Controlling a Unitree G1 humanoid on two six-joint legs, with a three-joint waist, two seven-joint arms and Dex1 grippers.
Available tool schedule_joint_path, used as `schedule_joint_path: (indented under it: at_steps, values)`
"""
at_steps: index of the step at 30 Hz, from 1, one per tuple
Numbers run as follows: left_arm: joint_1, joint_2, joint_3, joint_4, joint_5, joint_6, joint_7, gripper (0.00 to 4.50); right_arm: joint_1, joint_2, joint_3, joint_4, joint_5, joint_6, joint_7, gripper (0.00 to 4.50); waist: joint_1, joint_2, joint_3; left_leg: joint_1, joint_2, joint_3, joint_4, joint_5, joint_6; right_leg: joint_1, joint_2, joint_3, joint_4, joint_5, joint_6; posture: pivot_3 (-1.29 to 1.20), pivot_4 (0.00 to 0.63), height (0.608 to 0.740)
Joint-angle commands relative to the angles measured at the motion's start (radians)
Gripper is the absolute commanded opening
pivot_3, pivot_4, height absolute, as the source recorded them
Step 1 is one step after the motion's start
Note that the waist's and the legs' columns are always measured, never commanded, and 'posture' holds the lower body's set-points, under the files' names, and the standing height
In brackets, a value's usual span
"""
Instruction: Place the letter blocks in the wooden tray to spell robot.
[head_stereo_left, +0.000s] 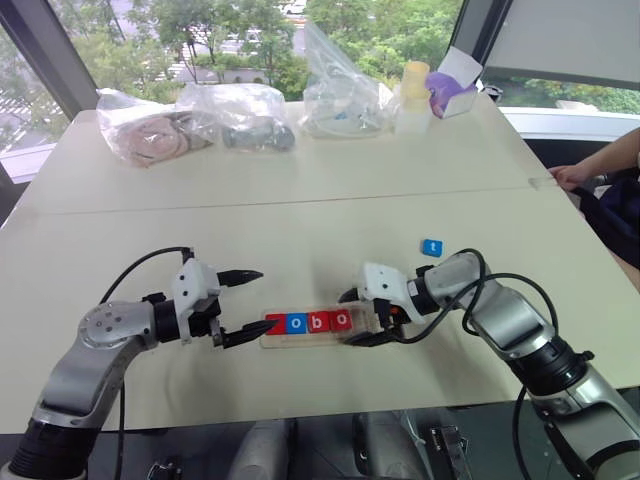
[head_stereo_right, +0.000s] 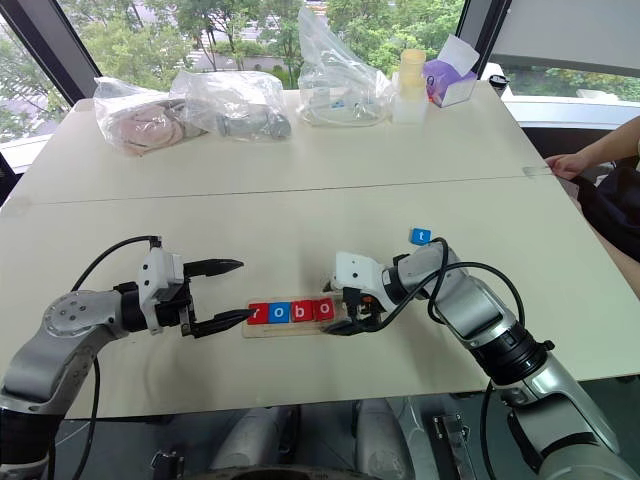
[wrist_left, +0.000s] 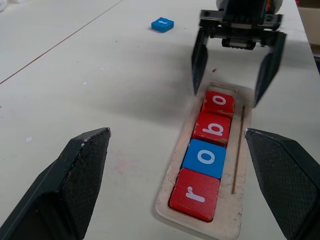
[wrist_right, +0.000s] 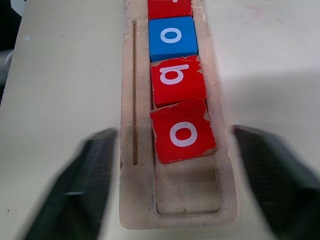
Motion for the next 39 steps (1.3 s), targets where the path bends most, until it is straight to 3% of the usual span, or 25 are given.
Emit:
schedule_joint_path:
  at_steps: [1, 6, 10, 13, 18, 26, 32, 35, 39]
  values:
    - [-0.001, 0.001, 0.016, -0.026, -0.013, -0.008, -0.001, 4.50, -0.022, 0.005, -0.022, -0.031, 0.015, 0.001, -0.009, 4.43, 0.000, 0.000, 0.000, 0.000, 0.000, 0.000, 0.000, 0.000, 0.000, 0.000, 0.000, 0.000, 0.000, 0.000, 0.000, 0.00, 0.150, 0.740]
    - [0.002, 0.001, 0.014, -0.032, -0.014, -0.006, -0.002, 4.50, -0.050, 0.022, -0.138, 0.003, 0.041, 0.032, -0.106, 4.43, 0.000, 0.000, 0.000, 0.000, 0.000, 0.000, 0.000, 0.000, 0.000, 0.000, 0.000, 0.000, 0.000, 0.000, 0.000, 0.00, 0.150, 0.740]
    - [0.005, -0.001, 0.014, -0.032, -0.014, -0.009, -0.002, 4.50, -0.104, 0.075, -0.323, 0.120, 0.000, 0.157, -0.391, 4.43, 0.000, 0.000, 0.000, 0.000, 0.000, 0.000, 0.000, 0.000, 0.000, 0.000, 0.000, 0.000, 0.000, 0.000, 0.000, 0.00, 0.150, 0.740]
    - [0.006, -0.005, 0.008, -0.025, -0.010, -0.016, -0.005, 4.50, -0.143, 0.114, -0.433, 0.191, -0.048, 0.362, -0.611, 4.43, 0.004, 0.000, 0.000, 0.000, 0.000, 0.000, -0.001, 0.001, -0.001, -0.001, 0.000, 0.000, 0.000, 0.000, -0.001, 0.00, 0.150, 0.740]
    - [-0.017, -0.017, -0.015, -0.004, 0.001, -0.023, -0.013, 4.50, -0.096, 0.194, -0.529, 0.111, -0.083, 0.539, -0.826, 4.43, 0.000, 0.000, 0.000, -0.002, 0.000, 0.001, -0.003, 0.001, -0.001, -0.004, -0.001, 0.001, 0.001, 0.001, -0.001, 0.00, 0.150, 0.740]
    - [-0.063, -0.029, -0.033, 0.025, 0.007, -0.024, -0.024, 4.50, -0.028, 0.370, -0.612, -0.014, -0.085, 0.790, -1.017, 4.43, -0.004, 0.001, -0.001, -0.002, 0.000, 0.001, -0.002, 0.001, -0.001, -0.005, 0.002, 0.002, 0.002, 0.001, -0.002, 0.00, 0.150, 0.740]
    - [-0.068, -0.032, -0.032, 0.030, 0.012, -0.025, -0.024, 4.50, -0.049, 0.426, -0.655, 0.013, -0.077, 0.797, -1.077, 4.43, -0.005, 0.001, -0.001, -0.001, 0.000, 0.001, -0.002, 0.001, -0.001, -0.004, 0.002, 0.002, 0.002, 0.001, -0.001, 0.00, 0.150, 0.740]
    - [-0.072, -0.034, -0.031, 0.030, 0.014, -0.023, -0.019, 4.50, -0.085, 0.443, -0.661, 0.063, -0.074, 0.766, -1.101, 3.65, -0.007, 0.001, -0.001, -0.001, 0.000, 0.002, -0.002, 0.001, -0.001, -0.004, 0.002, 0.002, 0.002, 0.001, -0.001, 0.00, 0.150, 0.740]
    - [-0.071, -0.039, -0.029, 0.024, 0.015, -0.018, -0.012, 4.50, -0.112, 0.452, -0.648, 0.112, -0.071, 0.728, -1.118, 1.63, -0.009, 0.001, -0.001, 0.000, 0.000, 0.002, -0.002, 0.001, -0.001, -0.004, 0.003, 0.002, 0.002, 0.001, -0.002, 0.00, 0.150, 0.740]
